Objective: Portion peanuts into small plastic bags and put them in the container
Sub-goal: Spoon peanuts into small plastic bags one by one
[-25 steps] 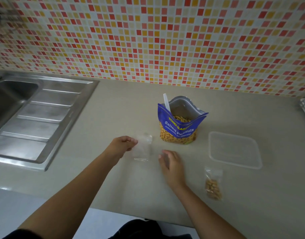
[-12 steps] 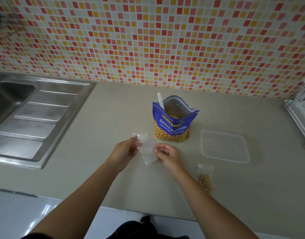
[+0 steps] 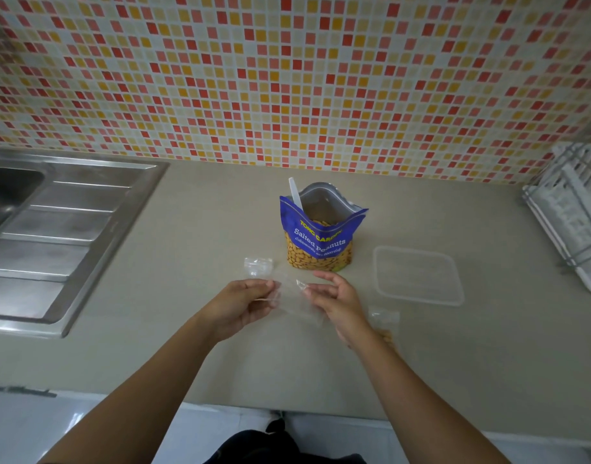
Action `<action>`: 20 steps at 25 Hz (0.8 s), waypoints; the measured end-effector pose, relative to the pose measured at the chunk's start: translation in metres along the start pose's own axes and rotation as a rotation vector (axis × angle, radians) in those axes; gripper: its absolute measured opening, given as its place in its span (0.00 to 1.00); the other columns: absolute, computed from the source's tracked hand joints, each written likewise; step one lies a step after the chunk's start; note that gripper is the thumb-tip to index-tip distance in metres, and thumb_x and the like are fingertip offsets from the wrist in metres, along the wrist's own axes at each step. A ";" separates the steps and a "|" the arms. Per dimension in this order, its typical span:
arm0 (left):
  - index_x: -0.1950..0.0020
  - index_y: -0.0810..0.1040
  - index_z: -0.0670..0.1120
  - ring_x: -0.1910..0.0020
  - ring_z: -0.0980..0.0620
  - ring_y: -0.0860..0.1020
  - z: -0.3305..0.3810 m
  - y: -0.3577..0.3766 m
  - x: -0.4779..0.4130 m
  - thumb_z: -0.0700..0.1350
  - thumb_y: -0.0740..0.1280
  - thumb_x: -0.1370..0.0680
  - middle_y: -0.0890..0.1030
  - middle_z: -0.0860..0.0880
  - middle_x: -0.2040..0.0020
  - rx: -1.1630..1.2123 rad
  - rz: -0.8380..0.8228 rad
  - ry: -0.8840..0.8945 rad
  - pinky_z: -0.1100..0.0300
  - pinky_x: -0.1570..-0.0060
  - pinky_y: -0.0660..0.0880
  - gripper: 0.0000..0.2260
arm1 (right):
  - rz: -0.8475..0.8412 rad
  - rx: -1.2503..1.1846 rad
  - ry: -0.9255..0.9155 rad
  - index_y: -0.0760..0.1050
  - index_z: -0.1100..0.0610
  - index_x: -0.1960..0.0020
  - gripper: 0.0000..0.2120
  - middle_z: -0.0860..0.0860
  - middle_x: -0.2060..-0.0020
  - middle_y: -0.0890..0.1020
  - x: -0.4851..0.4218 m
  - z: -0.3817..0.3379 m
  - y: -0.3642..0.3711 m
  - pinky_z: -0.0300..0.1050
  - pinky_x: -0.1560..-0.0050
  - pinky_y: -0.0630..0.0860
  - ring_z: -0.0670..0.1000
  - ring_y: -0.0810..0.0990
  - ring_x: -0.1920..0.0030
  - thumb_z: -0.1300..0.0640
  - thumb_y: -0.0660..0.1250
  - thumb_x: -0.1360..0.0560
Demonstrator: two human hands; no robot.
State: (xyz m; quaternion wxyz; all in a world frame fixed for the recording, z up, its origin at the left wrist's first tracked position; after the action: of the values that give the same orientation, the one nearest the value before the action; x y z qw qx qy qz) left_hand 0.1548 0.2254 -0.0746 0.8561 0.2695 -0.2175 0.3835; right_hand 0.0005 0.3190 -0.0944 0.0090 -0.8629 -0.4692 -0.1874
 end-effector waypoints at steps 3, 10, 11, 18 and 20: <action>0.53 0.81 0.41 0.69 0.59 0.80 -0.001 0.000 0.001 0.38 0.65 0.24 0.82 0.49 0.67 -0.007 -0.015 0.007 0.68 0.65 0.78 0.05 | -0.003 0.044 -0.016 0.75 0.51 0.48 0.14 0.50 0.59 0.84 0.000 0.000 -0.002 0.37 0.54 0.76 0.44 0.81 0.59 0.64 0.71 0.29; 0.58 0.79 0.41 0.71 0.60 0.78 0.008 0.003 0.003 0.35 0.66 0.24 0.79 0.50 0.68 -0.079 0.004 0.078 0.70 0.66 0.77 0.04 | -0.036 0.023 0.026 0.70 0.55 0.38 0.26 0.49 0.54 0.81 0.005 -0.001 0.003 0.35 0.58 0.76 0.44 0.81 0.57 0.64 0.74 0.33; 0.59 0.79 0.41 0.71 0.60 0.78 0.009 0.004 0.004 0.35 0.65 0.24 0.80 0.51 0.69 -0.073 -0.012 0.072 0.70 0.67 0.77 0.05 | -0.031 0.047 0.029 0.70 0.54 0.38 0.26 0.50 0.54 0.81 0.006 -0.001 0.002 0.34 0.58 0.76 0.43 0.81 0.57 0.64 0.74 0.33; 0.66 0.77 0.44 0.74 0.60 0.73 0.007 0.022 0.011 0.38 0.60 0.21 0.75 0.49 0.71 0.058 -0.191 0.030 0.72 0.70 0.75 0.14 | -0.101 0.028 0.005 0.72 0.46 0.42 0.22 0.49 0.55 0.83 0.007 -0.007 0.009 0.35 0.61 0.74 0.43 0.81 0.59 0.65 0.72 0.30; 0.69 0.77 0.44 0.75 0.60 0.73 0.008 0.022 0.010 0.38 0.59 0.21 0.74 0.50 0.72 0.119 -0.193 0.021 0.72 0.72 0.75 0.17 | -0.128 0.003 -0.009 0.72 0.46 0.43 0.21 0.50 0.54 0.83 0.006 -0.010 0.011 0.37 0.57 0.76 0.46 0.81 0.57 0.66 0.71 0.30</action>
State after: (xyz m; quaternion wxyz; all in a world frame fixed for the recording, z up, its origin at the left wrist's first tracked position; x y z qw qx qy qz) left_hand 0.1422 0.2380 -0.0564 0.8739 0.3356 -0.1582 0.3142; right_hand 0.0089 0.3158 -0.0814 -0.0039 -0.8320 -0.5236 -0.1832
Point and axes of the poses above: each hand's wrist, its own x-axis away from the middle knuckle, its own y-axis out of the palm, z = x × y, the point moved 5 cm from there along -x, towards the middle knuckle
